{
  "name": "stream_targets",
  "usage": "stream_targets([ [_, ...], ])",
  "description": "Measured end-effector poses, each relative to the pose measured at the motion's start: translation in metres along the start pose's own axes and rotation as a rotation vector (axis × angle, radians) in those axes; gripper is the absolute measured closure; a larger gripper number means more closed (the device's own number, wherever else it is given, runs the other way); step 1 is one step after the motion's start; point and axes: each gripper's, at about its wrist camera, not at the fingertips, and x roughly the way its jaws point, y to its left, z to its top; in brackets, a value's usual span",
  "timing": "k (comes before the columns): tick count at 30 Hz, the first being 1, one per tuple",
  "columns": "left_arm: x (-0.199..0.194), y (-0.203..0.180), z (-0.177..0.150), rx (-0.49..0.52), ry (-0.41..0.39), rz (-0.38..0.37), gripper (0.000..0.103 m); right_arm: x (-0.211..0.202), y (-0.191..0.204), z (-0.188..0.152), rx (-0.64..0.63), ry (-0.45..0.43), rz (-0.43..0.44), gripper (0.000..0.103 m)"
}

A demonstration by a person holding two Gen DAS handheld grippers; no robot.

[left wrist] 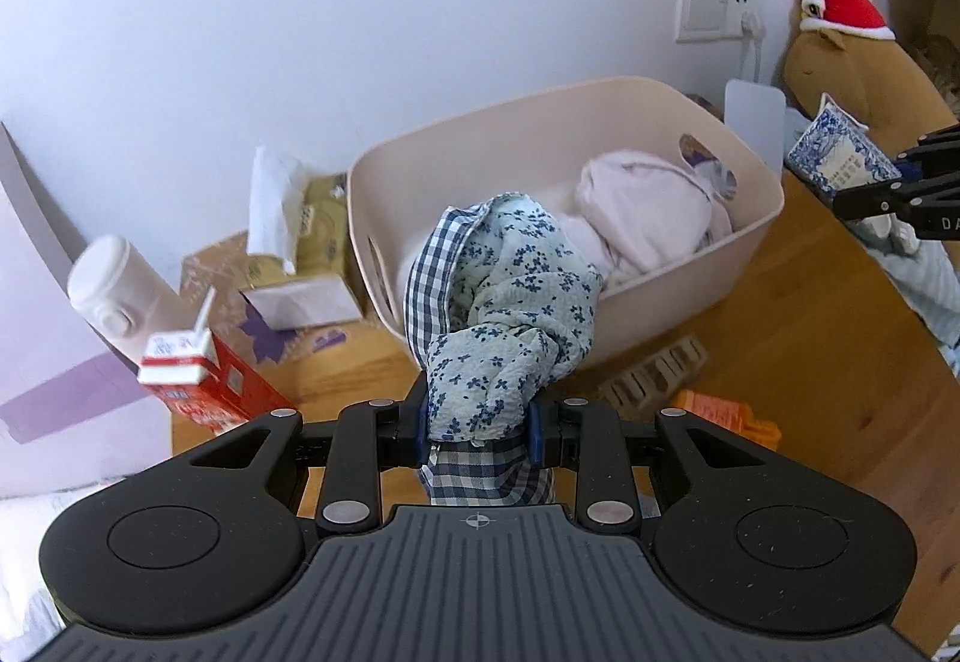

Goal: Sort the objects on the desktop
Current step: 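Carry the checked cloth and blue-patterned box up over the basket, then open both tools to drop the cloth and box into the basket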

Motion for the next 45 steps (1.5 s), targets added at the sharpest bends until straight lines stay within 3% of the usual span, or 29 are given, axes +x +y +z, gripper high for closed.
stream_targets([
  [21, 0.019, -0.004, 0.059, -0.002, -0.086, 0.038, 0.074, 0.015, 0.012, 0.055, 0.024, -0.111, -0.021, 0.083],
  [29, 0.043, -0.003, 0.073, -0.065, -0.035, 0.051, 0.074, 0.038, 0.026, 0.07, -0.009, -0.105, -0.008, 0.083],
  [37, 0.084, 0.0, 0.072, -0.106, 0.067, 0.04, 0.073, 0.072, 0.029, 0.069, -0.026, -0.037, 0.009, 0.083],
  [43, 0.097, -0.003, 0.07, -0.149, 0.091, 0.031, 0.073, 0.091, 0.029, 0.064, -0.039, 0.011, 0.007, 0.083],
  [45, 0.101, -0.004, 0.071, -0.154, 0.102, 0.032, 0.068, 0.094, 0.029, 0.063, -0.039, 0.02, 0.006, 0.082],
])
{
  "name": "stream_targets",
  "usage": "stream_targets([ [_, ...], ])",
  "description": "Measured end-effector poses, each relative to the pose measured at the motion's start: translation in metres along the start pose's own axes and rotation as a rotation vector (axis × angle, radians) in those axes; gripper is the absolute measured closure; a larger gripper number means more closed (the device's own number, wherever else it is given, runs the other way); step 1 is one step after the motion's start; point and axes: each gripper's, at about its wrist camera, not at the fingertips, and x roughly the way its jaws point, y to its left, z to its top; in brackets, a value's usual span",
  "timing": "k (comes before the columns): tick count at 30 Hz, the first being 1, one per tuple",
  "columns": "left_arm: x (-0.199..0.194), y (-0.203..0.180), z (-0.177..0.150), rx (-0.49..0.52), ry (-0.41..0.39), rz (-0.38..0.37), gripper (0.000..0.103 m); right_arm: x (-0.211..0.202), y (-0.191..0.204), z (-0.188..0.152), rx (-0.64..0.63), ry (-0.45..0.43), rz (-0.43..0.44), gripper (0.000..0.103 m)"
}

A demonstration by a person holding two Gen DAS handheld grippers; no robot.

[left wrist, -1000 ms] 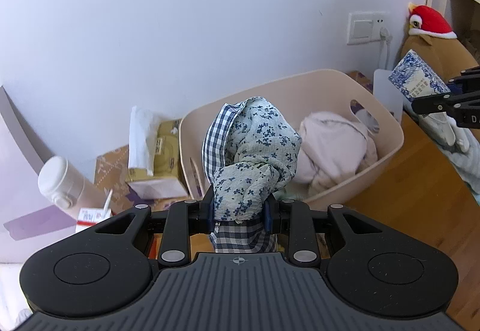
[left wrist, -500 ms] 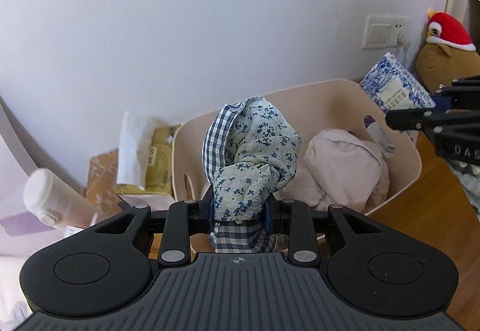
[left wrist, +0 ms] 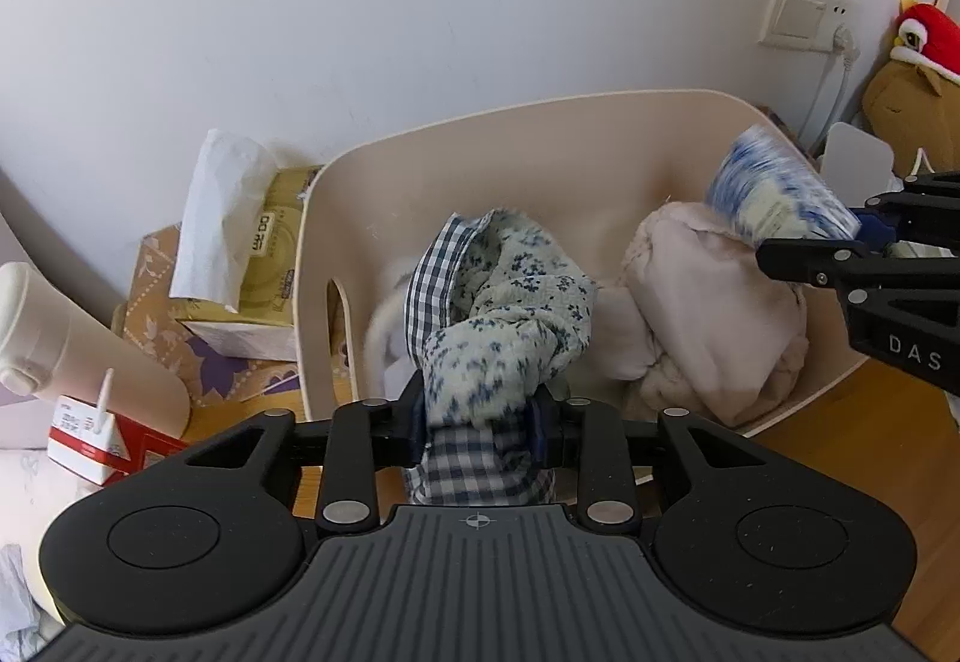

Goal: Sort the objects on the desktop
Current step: 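Open both tools to drop the cloth and box into the basket, then move both tools back toward the items on the table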

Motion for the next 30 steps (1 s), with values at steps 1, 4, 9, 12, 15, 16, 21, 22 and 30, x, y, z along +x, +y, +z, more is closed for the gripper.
stream_targets([
  [1, 0.003, 0.0, 0.0, -0.006, 0.009, 0.009, 0.065, 0.001, 0.001, 0.0, 0.0, 0.003, 0.001, 0.075],
  [4, 0.007, 0.001, -0.001, -0.031, 0.035, 0.021, 0.05, 0.003, 0.001, -0.002, 0.004, 0.016, 0.015, 0.066],
  [9, 0.003, -0.001, -0.003, -0.039, 0.008, 0.044, 0.03, -0.002, 0.003, -0.003, -0.021, -0.003, 0.002, 0.041],
  [12, -0.003, 0.0, -0.004, -0.035, -0.01, 0.061, 0.027, -0.007, 0.001, -0.005, -0.02, -0.011, -0.001, 0.031],
  [15, -0.011, 0.004, -0.006, -0.06, -0.025, 0.06, 0.027, -0.013, -0.003, -0.01, -0.004, -0.023, 0.0, 0.023],
  [16, -0.014, 0.006, -0.007, -0.073, -0.034, 0.059, 0.027, -0.016, -0.004, -0.012, 0.002, -0.024, 0.004, 0.023],
  [21, -0.028, 0.012, -0.009, -0.108, -0.065, 0.075, 0.026, -0.024, -0.006, -0.023, 0.012, -0.028, 0.014, 0.017],
  [22, -0.03, 0.013, -0.01, -0.113, -0.072, 0.08, 0.025, -0.027, -0.006, -0.025, 0.013, -0.031, 0.014, 0.016],
  [30, -0.046, 0.017, -0.034, -0.169, -0.093, 0.108, 0.025, -0.044, -0.009, -0.036, 0.032, -0.048, 0.032, 0.016],
])
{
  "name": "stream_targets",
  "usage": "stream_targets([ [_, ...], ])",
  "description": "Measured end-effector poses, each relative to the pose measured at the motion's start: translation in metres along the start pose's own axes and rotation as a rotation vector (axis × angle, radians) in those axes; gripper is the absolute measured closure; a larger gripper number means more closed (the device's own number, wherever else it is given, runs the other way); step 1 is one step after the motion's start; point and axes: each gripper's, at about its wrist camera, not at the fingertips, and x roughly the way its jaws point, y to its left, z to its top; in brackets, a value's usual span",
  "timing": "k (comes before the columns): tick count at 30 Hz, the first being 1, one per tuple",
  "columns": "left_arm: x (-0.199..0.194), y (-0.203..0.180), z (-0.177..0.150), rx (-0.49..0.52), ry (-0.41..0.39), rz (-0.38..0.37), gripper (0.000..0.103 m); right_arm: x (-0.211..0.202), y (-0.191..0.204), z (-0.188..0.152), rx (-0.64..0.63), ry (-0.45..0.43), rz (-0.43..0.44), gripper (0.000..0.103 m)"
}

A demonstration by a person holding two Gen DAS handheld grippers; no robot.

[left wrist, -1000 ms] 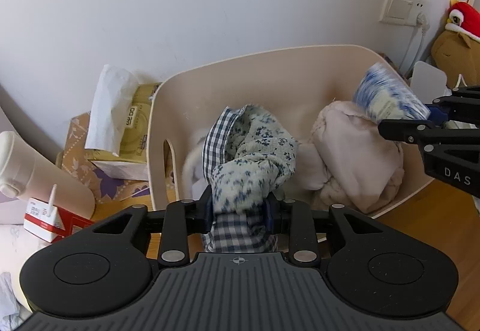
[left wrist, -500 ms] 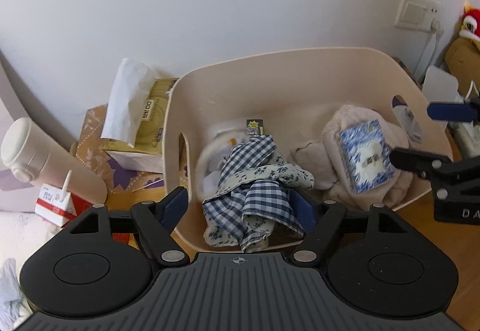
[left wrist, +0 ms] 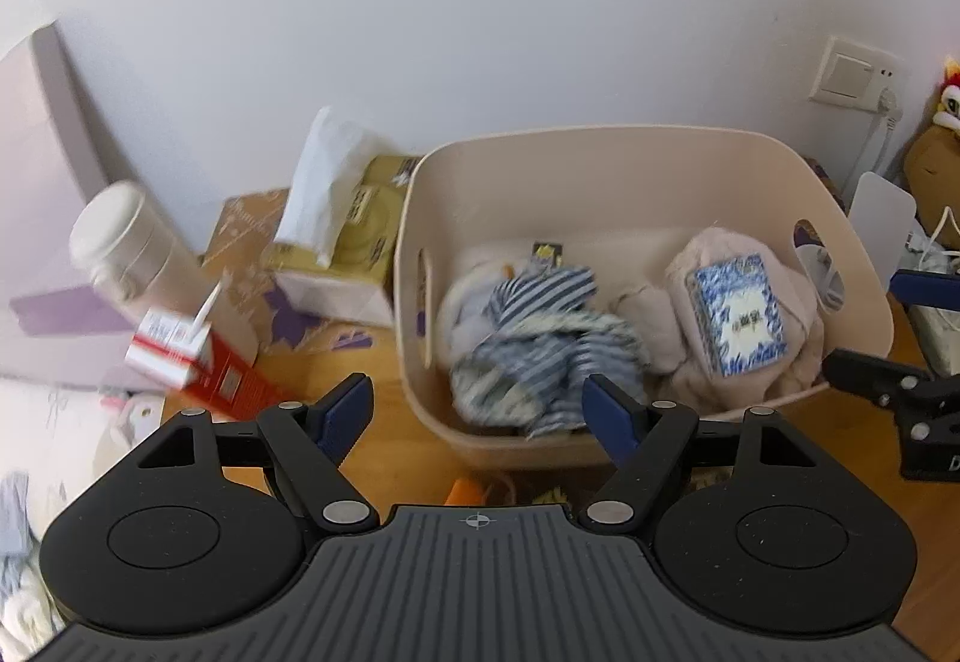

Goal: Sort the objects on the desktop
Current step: 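Move both tools back toward the items on the table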

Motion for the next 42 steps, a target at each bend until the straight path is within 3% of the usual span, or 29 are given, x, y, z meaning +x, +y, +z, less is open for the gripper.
stream_targets([
  [17, -0.003, 0.011, -0.075, -0.1, 0.14, 0.023, 0.025, 0.004, 0.033, -0.049, -0.06, 0.125, 0.088, 0.012],
  [30, 0.002, 0.009, -0.107, -0.16, 0.209, 0.046, 0.025, 0.017, 0.056, -0.075, -0.123, 0.229, 0.115, 0.011],
  [42, 0.023, 0.008, -0.127, -0.288, 0.288, 0.03, 0.025, 0.029, 0.059, -0.08, -0.115, 0.269, 0.127, 0.011],
])
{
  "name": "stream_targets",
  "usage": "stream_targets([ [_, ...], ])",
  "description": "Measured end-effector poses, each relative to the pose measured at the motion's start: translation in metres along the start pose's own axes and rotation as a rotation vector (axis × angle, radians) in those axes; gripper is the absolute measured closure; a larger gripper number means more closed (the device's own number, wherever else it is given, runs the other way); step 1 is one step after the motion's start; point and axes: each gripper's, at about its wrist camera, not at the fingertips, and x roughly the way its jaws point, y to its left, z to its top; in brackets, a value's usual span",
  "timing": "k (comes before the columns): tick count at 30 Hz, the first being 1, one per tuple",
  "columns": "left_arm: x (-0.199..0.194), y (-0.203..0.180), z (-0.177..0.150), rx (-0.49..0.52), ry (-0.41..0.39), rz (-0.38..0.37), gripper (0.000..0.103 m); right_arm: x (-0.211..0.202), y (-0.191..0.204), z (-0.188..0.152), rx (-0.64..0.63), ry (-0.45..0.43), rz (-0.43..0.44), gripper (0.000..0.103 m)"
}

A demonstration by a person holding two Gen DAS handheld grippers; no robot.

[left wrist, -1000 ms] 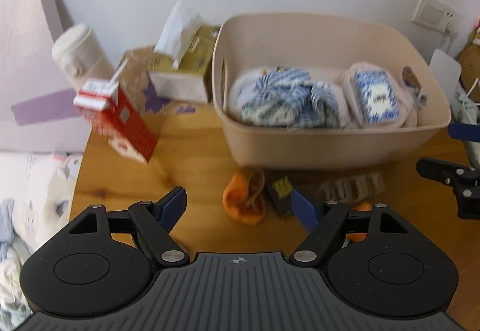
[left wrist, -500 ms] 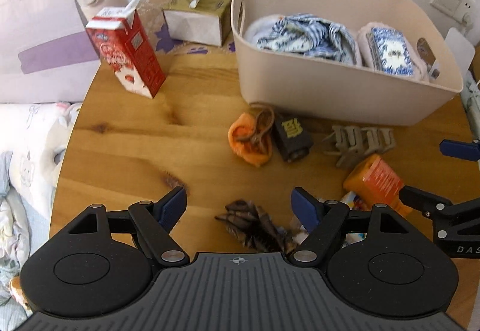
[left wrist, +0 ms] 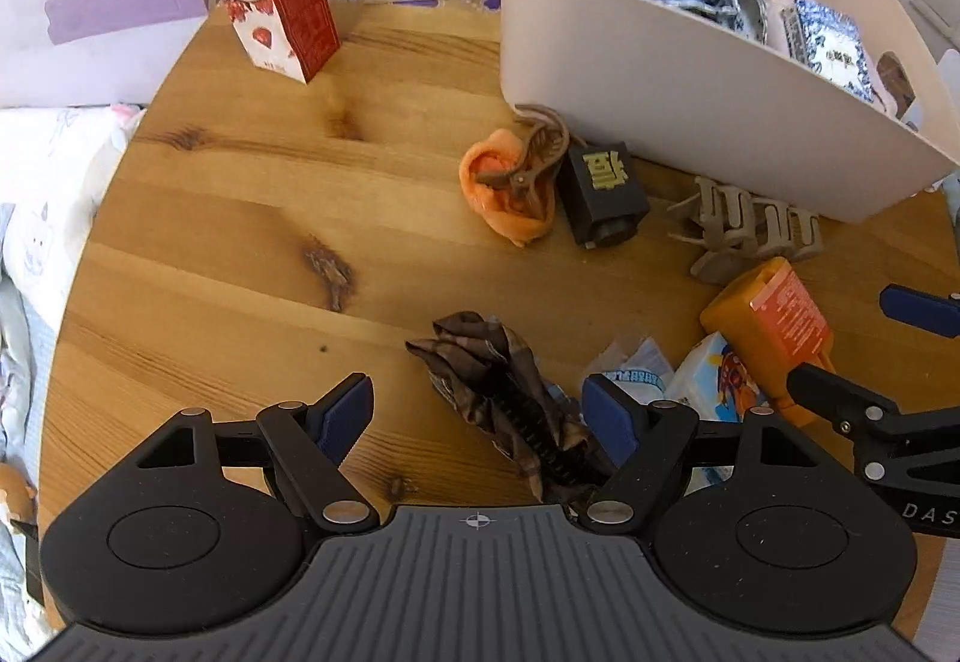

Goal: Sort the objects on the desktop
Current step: 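Move both tools back toward the items on the table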

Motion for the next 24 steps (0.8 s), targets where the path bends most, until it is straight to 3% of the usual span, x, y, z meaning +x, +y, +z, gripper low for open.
stream_targets([
  [7, 0.013, 0.003, -0.001, -0.08, 0.038, -0.02, 0.025, 0.011, -0.002, 0.003, 0.0, 0.017, -0.006, 0.012],
  [16, 0.025, 0.003, -0.001, -0.093, 0.038, 0.013, 0.025, 0.026, 0.002, 0.002, -0.022, 0.042, -0.009, 0.012],
  [24, 0.034, 0.003, -0.002, -0.106, 0.048, -0.021, 0.045, 0.039, 0.005, 0.004, -0.047, 0.06, -0.014, 0.02],
])
